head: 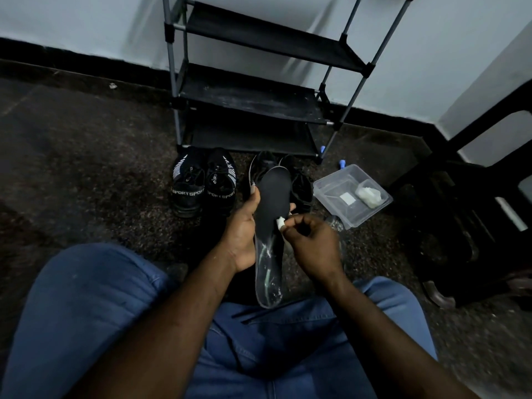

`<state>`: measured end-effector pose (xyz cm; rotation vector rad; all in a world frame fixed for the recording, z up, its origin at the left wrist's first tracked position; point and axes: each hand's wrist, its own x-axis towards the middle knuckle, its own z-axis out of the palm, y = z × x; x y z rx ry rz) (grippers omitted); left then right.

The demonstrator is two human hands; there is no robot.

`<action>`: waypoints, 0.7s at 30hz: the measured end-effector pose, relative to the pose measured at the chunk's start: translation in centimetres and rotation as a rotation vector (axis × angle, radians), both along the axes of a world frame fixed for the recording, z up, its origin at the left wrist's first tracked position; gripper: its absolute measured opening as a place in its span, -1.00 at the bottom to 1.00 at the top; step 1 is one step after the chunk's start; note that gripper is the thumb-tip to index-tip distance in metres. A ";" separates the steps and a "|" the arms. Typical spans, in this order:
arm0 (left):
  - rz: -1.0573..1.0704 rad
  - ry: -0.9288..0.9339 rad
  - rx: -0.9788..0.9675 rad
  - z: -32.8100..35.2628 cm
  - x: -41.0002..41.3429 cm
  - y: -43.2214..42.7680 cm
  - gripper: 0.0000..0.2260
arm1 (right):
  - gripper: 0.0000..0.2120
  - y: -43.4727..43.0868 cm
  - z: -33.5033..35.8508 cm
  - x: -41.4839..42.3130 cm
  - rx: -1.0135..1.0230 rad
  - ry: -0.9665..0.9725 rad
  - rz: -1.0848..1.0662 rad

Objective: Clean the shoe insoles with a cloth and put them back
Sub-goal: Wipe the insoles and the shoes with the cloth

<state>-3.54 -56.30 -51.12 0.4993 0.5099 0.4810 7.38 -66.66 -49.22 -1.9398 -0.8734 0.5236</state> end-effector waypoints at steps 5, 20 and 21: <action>-0.020 -0.038 -0.022 0.5 -0.4 -0.1 -0.30 | -0.92 0.3 1.9 -0.2 0.127 -0.148 -0.049; -0.055 -0.050 -0.054 1.1 -0.5 -0.6 -0.46 | -0.79 2.2 1.5 -0.7 0.030 -0.475 0.180; -0.060 -0.050 -0.053 1.2 -0.5 -0.7 -0.45 | -0.80 2.4 1.6 -0.6 0.017 -0.510 0.193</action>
